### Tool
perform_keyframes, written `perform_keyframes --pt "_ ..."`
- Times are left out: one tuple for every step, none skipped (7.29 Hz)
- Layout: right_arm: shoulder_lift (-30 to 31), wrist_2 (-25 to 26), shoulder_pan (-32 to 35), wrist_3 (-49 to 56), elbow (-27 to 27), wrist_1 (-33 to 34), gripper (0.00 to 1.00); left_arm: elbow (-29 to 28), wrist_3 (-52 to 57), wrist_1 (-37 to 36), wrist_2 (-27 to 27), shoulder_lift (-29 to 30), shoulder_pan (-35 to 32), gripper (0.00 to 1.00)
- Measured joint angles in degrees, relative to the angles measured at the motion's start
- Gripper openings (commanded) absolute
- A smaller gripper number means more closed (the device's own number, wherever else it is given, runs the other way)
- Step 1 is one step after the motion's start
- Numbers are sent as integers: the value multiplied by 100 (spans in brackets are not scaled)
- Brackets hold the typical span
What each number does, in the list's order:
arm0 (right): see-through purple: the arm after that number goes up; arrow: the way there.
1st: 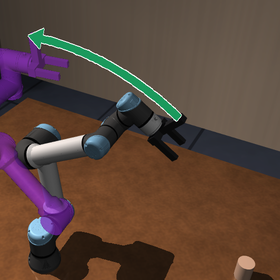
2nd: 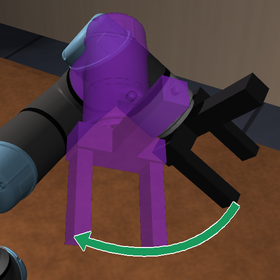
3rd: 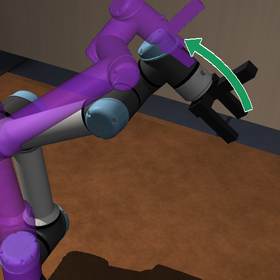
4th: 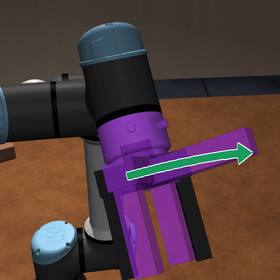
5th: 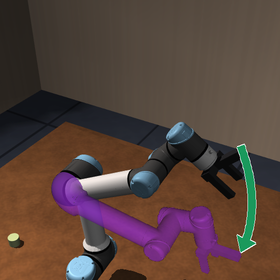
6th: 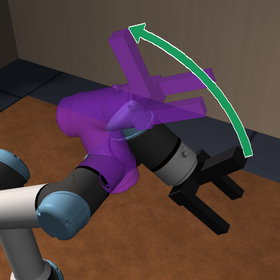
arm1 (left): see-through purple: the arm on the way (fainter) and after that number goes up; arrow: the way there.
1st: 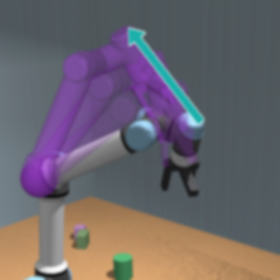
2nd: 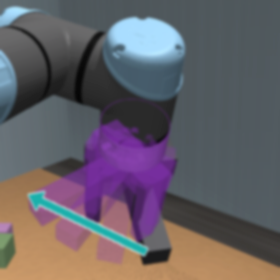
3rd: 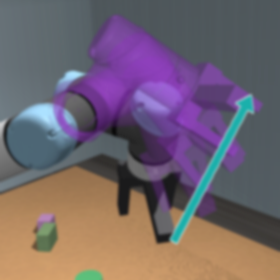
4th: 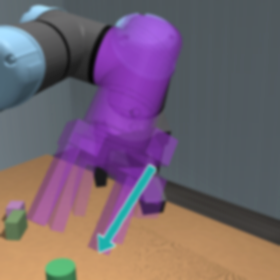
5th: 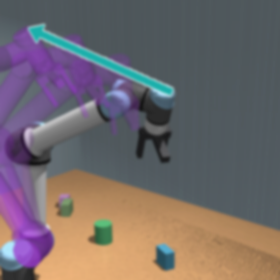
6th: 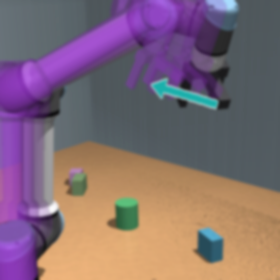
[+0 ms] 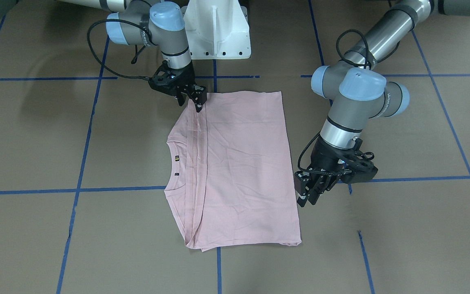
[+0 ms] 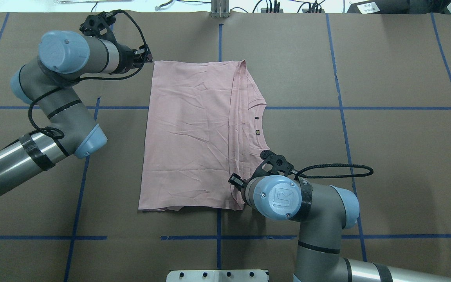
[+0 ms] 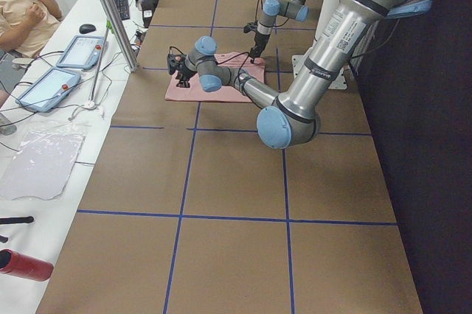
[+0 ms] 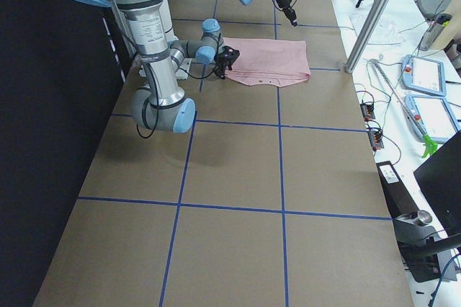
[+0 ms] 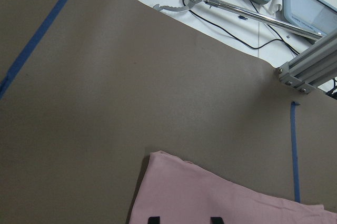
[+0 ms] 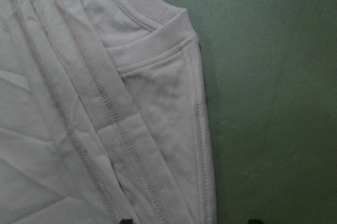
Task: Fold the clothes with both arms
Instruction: 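Move the right gripper to the folded edge nearest the robot, then move the left gripper down to the shirt corner nearest the robot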
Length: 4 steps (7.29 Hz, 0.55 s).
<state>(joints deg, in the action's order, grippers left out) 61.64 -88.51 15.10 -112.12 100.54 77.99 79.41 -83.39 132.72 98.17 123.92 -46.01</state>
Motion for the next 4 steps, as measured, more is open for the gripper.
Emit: perform_keyframes --pt "-24 0 -17 -40 -3 4 0 0 -1 0 0 -1 2 43" --pt "-30 -2 -38 -50 -2 5 0 2 -2 1 0 -5 3 43" --pt "-34 -6 -53 -45 12 6 0 4 -2 3 0 -7 3 43" --pt "-35 -8 -55 -40 56 33 0 4 -6 2 0 -7 4 43"
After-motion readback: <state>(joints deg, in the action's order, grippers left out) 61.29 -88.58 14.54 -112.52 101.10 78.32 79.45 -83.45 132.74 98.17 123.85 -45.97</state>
